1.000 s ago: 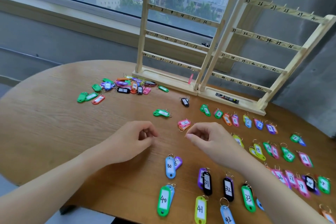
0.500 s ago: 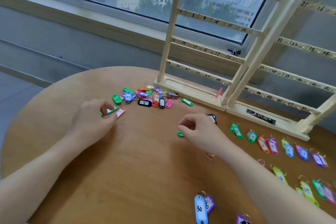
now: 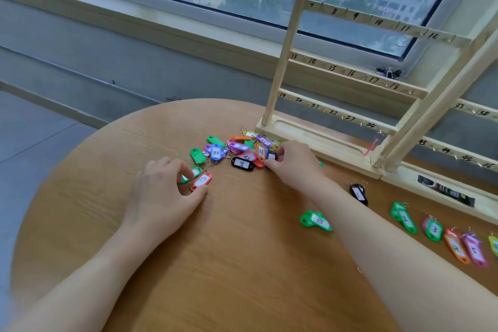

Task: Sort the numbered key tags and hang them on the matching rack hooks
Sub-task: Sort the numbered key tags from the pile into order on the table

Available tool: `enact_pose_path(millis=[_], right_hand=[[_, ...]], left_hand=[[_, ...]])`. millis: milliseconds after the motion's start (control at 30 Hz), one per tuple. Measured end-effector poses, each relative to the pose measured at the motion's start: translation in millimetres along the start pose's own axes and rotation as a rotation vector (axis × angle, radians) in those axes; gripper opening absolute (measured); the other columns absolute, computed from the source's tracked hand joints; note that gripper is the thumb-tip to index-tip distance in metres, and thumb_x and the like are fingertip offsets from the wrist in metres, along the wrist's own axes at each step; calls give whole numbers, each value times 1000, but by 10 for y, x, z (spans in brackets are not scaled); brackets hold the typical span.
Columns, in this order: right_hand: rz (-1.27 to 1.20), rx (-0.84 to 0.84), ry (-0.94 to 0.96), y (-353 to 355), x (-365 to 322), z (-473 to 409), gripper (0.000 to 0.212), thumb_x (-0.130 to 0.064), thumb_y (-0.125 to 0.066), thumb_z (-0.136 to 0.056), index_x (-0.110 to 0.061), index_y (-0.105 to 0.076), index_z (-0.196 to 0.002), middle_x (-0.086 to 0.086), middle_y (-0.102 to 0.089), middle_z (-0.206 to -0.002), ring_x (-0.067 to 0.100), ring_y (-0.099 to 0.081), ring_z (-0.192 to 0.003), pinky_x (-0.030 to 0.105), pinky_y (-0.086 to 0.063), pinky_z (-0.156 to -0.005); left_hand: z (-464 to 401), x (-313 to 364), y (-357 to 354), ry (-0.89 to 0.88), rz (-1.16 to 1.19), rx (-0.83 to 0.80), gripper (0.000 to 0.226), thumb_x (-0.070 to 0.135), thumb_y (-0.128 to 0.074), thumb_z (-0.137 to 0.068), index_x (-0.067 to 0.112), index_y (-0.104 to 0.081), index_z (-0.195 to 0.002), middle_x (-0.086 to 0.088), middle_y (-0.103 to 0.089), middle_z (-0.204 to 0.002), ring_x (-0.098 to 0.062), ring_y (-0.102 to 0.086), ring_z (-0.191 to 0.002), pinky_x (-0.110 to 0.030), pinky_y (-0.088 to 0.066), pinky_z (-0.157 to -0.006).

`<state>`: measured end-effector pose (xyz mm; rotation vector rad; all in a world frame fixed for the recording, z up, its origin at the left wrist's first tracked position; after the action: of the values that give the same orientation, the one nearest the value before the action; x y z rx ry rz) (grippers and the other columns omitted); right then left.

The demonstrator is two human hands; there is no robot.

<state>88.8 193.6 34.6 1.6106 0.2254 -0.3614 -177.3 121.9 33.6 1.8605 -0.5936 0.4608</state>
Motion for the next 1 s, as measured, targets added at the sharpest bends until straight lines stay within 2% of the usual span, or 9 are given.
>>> enact_pose_path(millis=[100, 267, 400, 533, 600, 700, 800, 900, 1000], right_hand=[[-118, -12, -2, -22, 6, -27, 19, -29, -74, -90, -11, -68, -89, 2, -68, -89, 21, -63, -89, 36, -53, -75], [-167, -34, 60, 11, -10, 94, 9, -23, -74, -90, -21, -68, -83, -8, -63, -83, 12, -57, -83, 27, -40, -66], [-273, -56, 52, 87, 12, 234, 18, -31, -70, -94, -14, -73, -86, -7, -66, -78, 9, -57, -73, 24, -40, -59], [-420, -131, -50, 139, 87, 397, 26, -37, -60, -101, -14, -70, -93, 1, -65, -60, 5, -54, -48, 22, -40, -50], [-474, -155, -93, 151, 132, 461, 27, -39, -55, -104, -15, -68, -99, 1, -64, -54, 7, -54, -45, 21, -39, -47], [-566, -181, -118, 163, 190, 533, 24, -37, -53, -105, -17, -65, -106, 12, -71, -63, 17, -54, -52, 24, -37, -45], [-595, -188, -130, 210, 255, 636, 22, -36, -53, -104, -18, -64, -108, 20, -71, -70, 20, -54, -55, 26, -38, -48], [-594, -164, -123, 310, 295, 770, 17, -29, -55, -104, -15, -64, -104, 11, -65, -67, 9, -56, -44, 21, -38, -45], [-608, -144, -107, 371, 321, 868, 15, -25, -57, -104, -13, -64, -99, 5, -64, -67, 16, -63, -50, 18, -39, -42]], left_hand=[[-14, -34, -24, -3, -10, 8, 21, 44, -80, -78, 30, -66, -85, 11, -52, -80, -19, -50, -86, -40, -40, -79], [-32, -39, -57, -8, -49, -6, 18, 48, -75, -83, 31, -69, -87, 12, -55, -82, -19, -50, -90, -36, -32, -77], [-31, -27, -71, -24, -26, -22, 16, 46, -75, -83, 33, -68, -85, 17, -57, -82, -15, -50, -90, -34, -29, -77], [-8, -46, -73, 4, 66, -34, 17, 41, -78, -82, 37, -61, -82, 14, -58, -85, -18, -52, -89, -35, -33, -82], [0, -44, -85, -4, 96, -52, 21, 38, -78, -84, 40, -57, -81, 16, -57, -83, -16, -53, -85, -35, -36, -82], [18, 4, -75, -41, 145, -70, 21, 28, -75, -88, 41, -61, -97, 21, -61, -88, -6, -53, -84, -41, -45, -87], [39, 63, -62, -82, 149, -79, 30, 16, -68, -92, 40, -65, -111, 28, -58, -94, 2, -51, -88, -41, -42, -93], [52, 129, -71, -134, 121, -105, 31, 14, -65, -94, 42, -66, -107, 32, -58, -99, 0, -51, -90, -41, -39, -93], [61, 145, -55, -123, 149, -104, 28, 19, -67, -95, 47, -64, -96, 26, -61, -94, -2, -53, -88, -38, -37, -89]])
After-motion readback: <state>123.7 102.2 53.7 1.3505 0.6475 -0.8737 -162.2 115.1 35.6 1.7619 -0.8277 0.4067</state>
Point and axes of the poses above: each hand's wrist, its own z-axis away from the middle knuckle, its own y-axis out of the back of the hand, x = y × z, the point moved 10 cm from there along -z, towards the middle knuckle
